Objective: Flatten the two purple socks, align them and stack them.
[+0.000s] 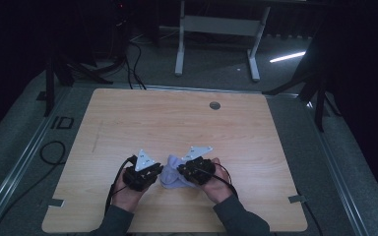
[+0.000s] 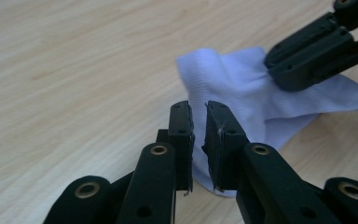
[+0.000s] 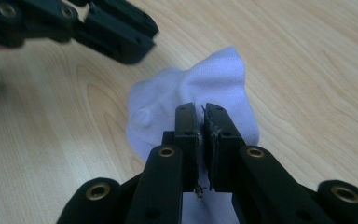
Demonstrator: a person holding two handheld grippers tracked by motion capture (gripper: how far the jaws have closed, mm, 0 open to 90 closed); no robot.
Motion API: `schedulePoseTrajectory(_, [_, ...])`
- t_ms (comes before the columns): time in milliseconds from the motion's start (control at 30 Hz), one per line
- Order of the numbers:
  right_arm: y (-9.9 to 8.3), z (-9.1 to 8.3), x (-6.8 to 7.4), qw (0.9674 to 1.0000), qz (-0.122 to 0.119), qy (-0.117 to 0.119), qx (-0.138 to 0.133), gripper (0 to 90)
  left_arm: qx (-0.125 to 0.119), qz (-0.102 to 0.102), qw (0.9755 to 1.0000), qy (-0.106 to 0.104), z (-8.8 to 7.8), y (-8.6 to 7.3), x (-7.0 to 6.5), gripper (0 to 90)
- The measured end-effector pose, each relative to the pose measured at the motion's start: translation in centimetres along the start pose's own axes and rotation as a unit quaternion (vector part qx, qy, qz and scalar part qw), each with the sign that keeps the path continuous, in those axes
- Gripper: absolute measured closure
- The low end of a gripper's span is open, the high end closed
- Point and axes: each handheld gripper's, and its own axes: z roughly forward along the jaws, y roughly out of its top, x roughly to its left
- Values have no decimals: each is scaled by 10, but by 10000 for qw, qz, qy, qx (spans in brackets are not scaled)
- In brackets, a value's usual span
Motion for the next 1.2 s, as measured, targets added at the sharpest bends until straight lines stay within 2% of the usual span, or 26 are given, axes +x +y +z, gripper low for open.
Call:
schedulePoseTrajectory(367, [-1, 4, 6, 10000, -45, -37, 31, 841, 274, 126, 9994, -154, 20, -5, -10, 803])
schedulePoseTrajectory(567, [-1, -2, 8, 9999, -102, -17, -9, 840, 221, 148, 9995, -142, 17, -4, -11, 798])
schedulePoseTrajectory(800, [-5, 1, 10, 10000, -93, 3, 25, 838, 257, 150, 9995, -132, 19, -5, -11, 798])
schedulePoseTrajectory(1067, [-7, 5, 11, 9999, -130, -63, 52, 837, 338, 198, 9991, -128, 23, -6, -13, 798])
schedulePoseTrajectory(1200, [-7, 7, 10, 9998, -121, -139, 93, 837, 406, 291, 9986, -148, 26, -6, -16, 799])
